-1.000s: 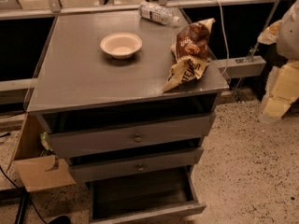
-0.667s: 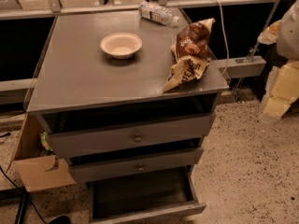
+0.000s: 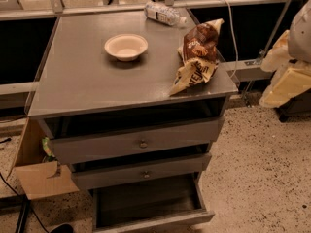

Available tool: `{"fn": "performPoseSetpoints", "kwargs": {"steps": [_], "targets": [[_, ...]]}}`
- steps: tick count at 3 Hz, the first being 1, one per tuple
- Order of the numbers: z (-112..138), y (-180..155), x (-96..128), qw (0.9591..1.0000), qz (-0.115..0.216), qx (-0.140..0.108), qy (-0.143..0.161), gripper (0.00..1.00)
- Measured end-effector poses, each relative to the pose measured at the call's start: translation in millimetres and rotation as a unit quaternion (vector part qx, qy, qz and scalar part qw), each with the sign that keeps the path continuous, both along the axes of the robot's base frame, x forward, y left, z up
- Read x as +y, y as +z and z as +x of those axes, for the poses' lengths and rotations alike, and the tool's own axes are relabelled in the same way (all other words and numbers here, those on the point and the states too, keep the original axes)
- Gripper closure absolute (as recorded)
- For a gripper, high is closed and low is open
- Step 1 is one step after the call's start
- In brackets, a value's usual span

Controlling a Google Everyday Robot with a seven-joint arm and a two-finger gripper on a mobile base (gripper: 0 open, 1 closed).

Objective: Close bottom drawer

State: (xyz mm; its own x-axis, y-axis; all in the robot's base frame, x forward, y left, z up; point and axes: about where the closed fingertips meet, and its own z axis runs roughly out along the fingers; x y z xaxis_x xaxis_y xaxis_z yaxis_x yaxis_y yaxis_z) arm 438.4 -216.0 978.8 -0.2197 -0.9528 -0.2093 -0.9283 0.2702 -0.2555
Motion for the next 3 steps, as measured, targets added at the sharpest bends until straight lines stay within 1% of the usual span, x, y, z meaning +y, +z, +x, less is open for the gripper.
{"fn": "performPoseSetpoints", "kwargs": {"steps": [1,2,3], "targets": [[0.0,0.0,0.0,1.0000,0.000,0.000,0.000,0.64],[0.0,0.0,0.0,1.0000,0.000,0.000,0.000,0.89],[0.0,0.0,0.0,1.0000,0.000,0.000,0.000,1.00]]}}
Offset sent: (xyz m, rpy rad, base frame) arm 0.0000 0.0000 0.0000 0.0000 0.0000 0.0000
